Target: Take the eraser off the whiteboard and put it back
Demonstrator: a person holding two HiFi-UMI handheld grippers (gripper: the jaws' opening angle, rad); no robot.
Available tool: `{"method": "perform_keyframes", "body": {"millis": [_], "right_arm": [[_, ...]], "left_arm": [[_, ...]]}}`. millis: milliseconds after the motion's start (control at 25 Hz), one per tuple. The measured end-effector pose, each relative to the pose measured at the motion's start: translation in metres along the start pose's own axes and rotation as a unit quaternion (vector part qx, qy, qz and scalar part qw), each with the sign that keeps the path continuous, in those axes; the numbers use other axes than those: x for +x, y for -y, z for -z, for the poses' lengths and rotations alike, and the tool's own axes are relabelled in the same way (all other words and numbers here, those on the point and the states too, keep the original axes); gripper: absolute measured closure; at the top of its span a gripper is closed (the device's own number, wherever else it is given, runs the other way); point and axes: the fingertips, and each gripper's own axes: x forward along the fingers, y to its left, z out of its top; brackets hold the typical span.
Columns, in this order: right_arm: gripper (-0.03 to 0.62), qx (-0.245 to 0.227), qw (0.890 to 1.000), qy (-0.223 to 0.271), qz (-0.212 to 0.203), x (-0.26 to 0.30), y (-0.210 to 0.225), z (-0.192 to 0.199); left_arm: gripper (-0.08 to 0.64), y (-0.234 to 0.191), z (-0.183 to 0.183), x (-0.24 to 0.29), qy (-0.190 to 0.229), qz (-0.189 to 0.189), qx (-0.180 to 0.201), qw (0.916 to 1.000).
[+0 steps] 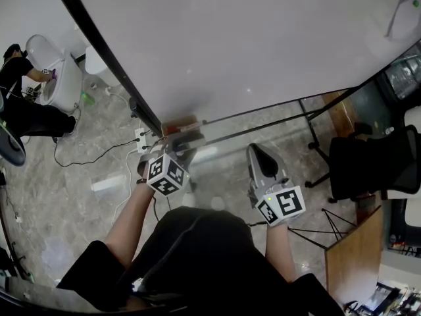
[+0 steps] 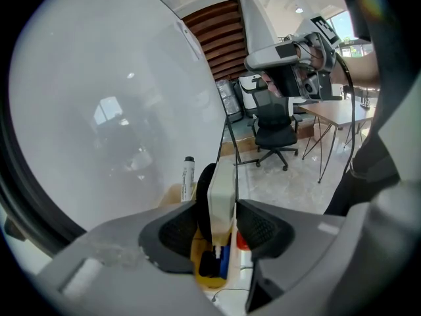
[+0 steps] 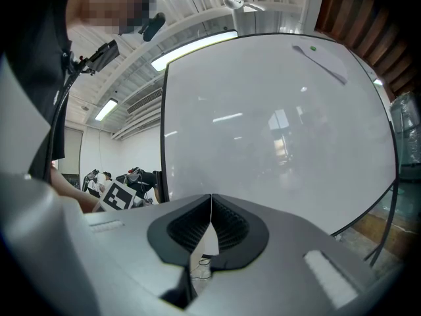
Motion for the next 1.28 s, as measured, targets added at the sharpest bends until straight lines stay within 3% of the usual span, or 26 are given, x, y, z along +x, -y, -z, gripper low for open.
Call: {"method": "perform_keyframes", "body": {"millis": [1040,1280], "right_arm": [[0.581,-0.005,1.000,0.002,-0.026,0.009,-0.021,-0.001],[0.581,-0.009,0.999,0.005,-0.039,0.014,-0.029,-0.006]], "left_arm": [[0.345,-0.004,-0.002,-0.031,0.017,-0.029,-0.010,0.9994],[0.458,-0.012,-0.018,-0.057,0.066,-0.054,-0.047,0.9953]]}}
